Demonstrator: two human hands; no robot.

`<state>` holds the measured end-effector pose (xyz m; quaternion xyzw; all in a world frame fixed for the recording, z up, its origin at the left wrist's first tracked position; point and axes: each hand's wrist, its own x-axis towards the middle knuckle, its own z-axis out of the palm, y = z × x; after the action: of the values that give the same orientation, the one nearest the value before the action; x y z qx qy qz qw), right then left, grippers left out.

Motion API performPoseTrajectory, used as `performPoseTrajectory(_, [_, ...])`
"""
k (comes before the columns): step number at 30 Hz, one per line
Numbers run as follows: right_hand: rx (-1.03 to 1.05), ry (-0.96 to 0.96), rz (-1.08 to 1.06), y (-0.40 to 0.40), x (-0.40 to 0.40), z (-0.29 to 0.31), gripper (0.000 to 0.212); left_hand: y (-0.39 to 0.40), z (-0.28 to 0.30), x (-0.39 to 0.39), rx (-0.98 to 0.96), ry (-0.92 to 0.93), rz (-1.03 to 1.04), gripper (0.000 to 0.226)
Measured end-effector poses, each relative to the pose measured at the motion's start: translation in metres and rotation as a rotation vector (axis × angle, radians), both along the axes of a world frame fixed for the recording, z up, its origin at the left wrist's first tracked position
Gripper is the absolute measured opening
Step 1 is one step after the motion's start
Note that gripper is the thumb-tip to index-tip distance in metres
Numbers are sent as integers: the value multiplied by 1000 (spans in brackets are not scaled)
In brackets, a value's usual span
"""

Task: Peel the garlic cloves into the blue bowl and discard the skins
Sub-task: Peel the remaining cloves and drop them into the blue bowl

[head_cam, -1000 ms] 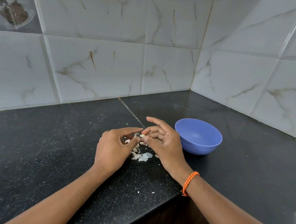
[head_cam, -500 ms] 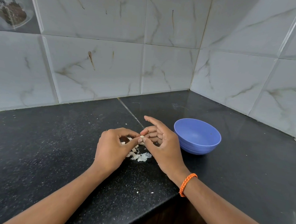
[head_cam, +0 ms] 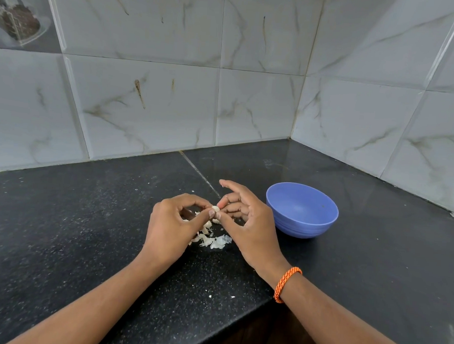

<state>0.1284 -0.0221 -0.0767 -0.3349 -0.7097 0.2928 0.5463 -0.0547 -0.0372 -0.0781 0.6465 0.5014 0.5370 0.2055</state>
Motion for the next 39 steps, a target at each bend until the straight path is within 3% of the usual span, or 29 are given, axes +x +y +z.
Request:
performPoseTrajectory(12, [-36, 68, 38, 1, 3, -1, 52, -5, 4, 2, -41, -60, -4, 2])
performPoseTrajectory(17, [0, -1, 49, 0, -1, -2, 61, -6, 6, 2, 0, -46, 20, 5])
performPoseTrajectory(39, [49, -55, -72, -3, -1, -2, 54, -2, 1, 2, 49, 27, 68, 16])
